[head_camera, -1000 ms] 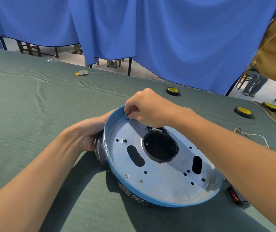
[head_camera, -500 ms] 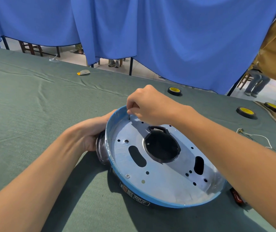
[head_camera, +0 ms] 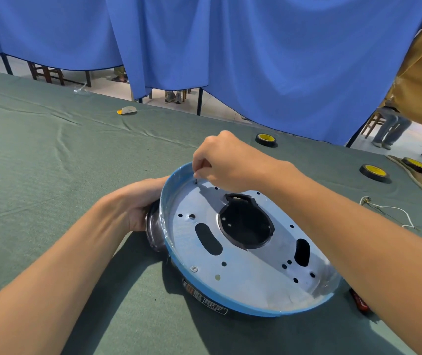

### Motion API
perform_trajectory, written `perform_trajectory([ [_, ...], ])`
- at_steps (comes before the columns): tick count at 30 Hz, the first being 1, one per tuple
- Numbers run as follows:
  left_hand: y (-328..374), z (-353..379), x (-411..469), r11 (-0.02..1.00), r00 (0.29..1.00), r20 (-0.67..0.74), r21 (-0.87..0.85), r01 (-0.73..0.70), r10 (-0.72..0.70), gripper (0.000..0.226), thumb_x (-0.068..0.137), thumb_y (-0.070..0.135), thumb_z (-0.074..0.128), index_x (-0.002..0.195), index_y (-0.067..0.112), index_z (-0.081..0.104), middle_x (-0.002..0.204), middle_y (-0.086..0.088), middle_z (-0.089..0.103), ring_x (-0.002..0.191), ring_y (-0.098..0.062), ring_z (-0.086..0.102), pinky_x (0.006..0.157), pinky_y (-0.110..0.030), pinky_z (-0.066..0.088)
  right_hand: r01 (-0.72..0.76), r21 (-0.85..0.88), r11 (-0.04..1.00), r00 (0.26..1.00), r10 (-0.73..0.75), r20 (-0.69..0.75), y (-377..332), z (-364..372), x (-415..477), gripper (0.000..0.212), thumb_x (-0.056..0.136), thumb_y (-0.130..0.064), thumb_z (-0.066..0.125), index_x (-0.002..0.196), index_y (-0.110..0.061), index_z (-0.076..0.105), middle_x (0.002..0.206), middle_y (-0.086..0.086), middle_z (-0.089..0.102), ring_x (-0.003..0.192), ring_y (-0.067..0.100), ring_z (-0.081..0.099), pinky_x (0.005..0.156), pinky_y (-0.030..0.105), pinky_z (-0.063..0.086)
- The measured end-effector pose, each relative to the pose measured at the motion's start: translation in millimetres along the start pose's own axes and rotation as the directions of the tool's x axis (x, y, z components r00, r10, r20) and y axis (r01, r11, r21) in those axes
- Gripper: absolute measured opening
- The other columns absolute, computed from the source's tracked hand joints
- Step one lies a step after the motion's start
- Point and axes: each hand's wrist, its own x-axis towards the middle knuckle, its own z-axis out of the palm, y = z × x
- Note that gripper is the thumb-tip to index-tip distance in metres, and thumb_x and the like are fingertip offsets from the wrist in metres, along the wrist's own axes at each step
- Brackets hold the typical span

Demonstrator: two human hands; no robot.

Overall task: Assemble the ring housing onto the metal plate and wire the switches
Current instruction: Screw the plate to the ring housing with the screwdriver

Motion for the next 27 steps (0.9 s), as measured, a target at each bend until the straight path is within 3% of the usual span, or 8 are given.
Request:
perform_trajectory([
  [7,-0.4,1.1,-2.4,1.0,0.997,-0.074,0.008,0.022,-0.021,0.027,0.094,0.02,0.056,0.073,0.004,0.063,0.061,-0.011,0.065,0.046,-0.02,0.062,0.043,-0.025,0.05,-0.019,-0.024,1.0,0.998,0.02,0.065,-0.2,5.9,1.5,0.012,0.086,-0.011,0.064,0.078,-0.013,0.073,0.079,0.006,0.065,0.078,0.028,0.061,0.065,0.036,0.054],
  [10,-0.1,2.2,-3.1,1.0,0.997,-0.077,-0.002,0.021,-0.022,0.032,0.097,0.02,0.053,0.071,0.004,0.063,0.059,-0.01,0.065,0.044,-0.02,0.061,0.042,-0.024,0.049,-0.042,-0.032,0.999,0.997,0.044,0.061,0.1,5.9,1.0,0.032,0.091,-0.021,0.062,0.06,-0.022,0.055,0.069,0.002,0.052,0.069,0.026,0.054,0.056,0.03,0.04],
  [13,0.7,5.2,-4.6,1.0,1.0,-0.031,0.008,0.003,-0.003,0.032,0.085,0.024,0.059,0.061,0.008,0.071,0.06,-0.007,0.067,0.046,-0.018,0.063,0.044,-0.023,0.05,-0.063,-0.058,0.996,0.997,0.065,0.041,-2.0,10.4,-1.8,0.044,0.097,-0.033,0.055,0.057,-0.022,0.04,0.063,0.002,0.043,0.059,0.022,0.044,0.051,0.029,0.029],
  [17,2.7,10.1,-7.6,1.0,1.0,0.021,0.004,0.001,-0.001,0.034,0.079,0.027,0.057,0.052,0.011,0.072,0.056,-0.004,0.066,0.044,-0.014,0.062,0.043,-0.019,0.049,-0.05,-0.029,0.998,0.997,0.052,0.05,-0.8,6.5,-4.9,0.04,0.097,-0.036,0.053,0.066,-0.011,0.058,0.067,0.007,0.058,0.068,0.024,0.05,0.059,0.034,0.041],
  [21,0.6,5.7,-4.2,1.0,1.0,0.004,-0.012,0.003,-0.003,0.05,0.094,0.021,0.05,0.049,0.01,0.07,0.052,-0.005,0.063,0.041,-0.014,0.06,0.041,-0.019,0.047,-0.01,0.039,0.999,0.997,0.007,0.075,1.9,-1.4,-5.5,0.01,0.089,-0.022,0.065,0.09,-0.015,0.072,0.078,-0.005,0.063,0.081,0.017,0.055,0.071,0.031,0.049],
  [25,2.2,8.9,-8.9,1.0,0.998,-0.061,-0.018,0.011,-0.012,0.026,0.078,0.023,0.062,0.06,0.007,0.069,0.058,-0.009,0.065,0.045,-0.018,0.062,0.042,-0.022,0.049,0.014,0.013,1.0,0.999,-0.014,0.031,0.6,3.5,-2.6,0.012,0.09,-0.019,0.064,0.092,-0.013,0.074,0.087,0.001,0.068,0.086,0.019,0.056,0.076,0.037,0.051],
  [27,1.8,7.7,-8.9,1.0,0.996,-0.087,-0.014,0.026,-0.027,0.024,0.083,0.02,0.061,0.066,0.004,0.067,0.059,-0.01,0.065,0.045,-0.019,0.062,0.043,-0.023,0.049,-0.006,0.003,1.0,1.0,0.006,0.023,1.0,5.7,0.1,0.018,0.092,-0.025,0.063,0.087,-0.011,0.072,0.088,0.005,0.067,0.086,0.022,0.056,0.075,0.038,0.051],
])
